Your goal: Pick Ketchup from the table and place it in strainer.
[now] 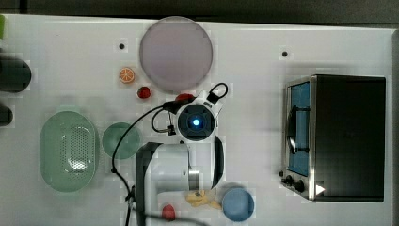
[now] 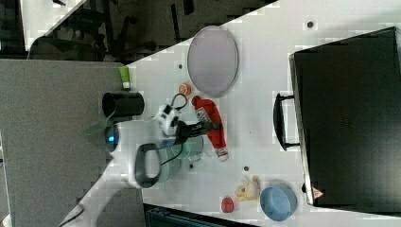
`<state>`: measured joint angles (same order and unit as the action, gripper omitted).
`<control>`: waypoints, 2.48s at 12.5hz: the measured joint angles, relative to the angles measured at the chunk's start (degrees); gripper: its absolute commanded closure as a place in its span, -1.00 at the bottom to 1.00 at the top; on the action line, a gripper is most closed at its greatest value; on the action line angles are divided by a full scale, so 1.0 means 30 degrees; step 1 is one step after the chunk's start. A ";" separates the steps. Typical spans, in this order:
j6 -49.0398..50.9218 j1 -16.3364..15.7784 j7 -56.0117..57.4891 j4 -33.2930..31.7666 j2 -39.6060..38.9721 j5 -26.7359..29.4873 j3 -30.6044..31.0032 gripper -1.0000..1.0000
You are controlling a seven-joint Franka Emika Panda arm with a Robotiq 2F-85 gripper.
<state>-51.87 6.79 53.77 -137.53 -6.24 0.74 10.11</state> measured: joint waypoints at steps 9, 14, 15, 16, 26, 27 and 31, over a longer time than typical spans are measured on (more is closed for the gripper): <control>0.5968 -0.0093 -0.1921 0.2126 0.5275 0.0231 0.2406 -0.09; 0.5437 -0.0780 -0.7712 0.2126 0.3948 0.0947 0.6057 -0.09; 0.4560 -0.0970 -0.8855 0.2126 0.3481 0.0953 0.6850 -0.09; 0.3730 -0.1134 -0.9750 0.2126 0.3070 0.1043 0.7577 -0.09; -0.4252 -0.1995 -1.6732 0.2275 -0.4207 0.1031 1.0738 -0.09; -0.4700 -0.2009 -1.6868 0.2164 -0.4855 0.0968 1.0682 -0.18; -0.6192 -0.2214 -1.7144 0.1940 -0.6254 0.0675 1.0347 -1.00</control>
<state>-70.44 0.15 2.34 -131.71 -25.00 2.77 41.15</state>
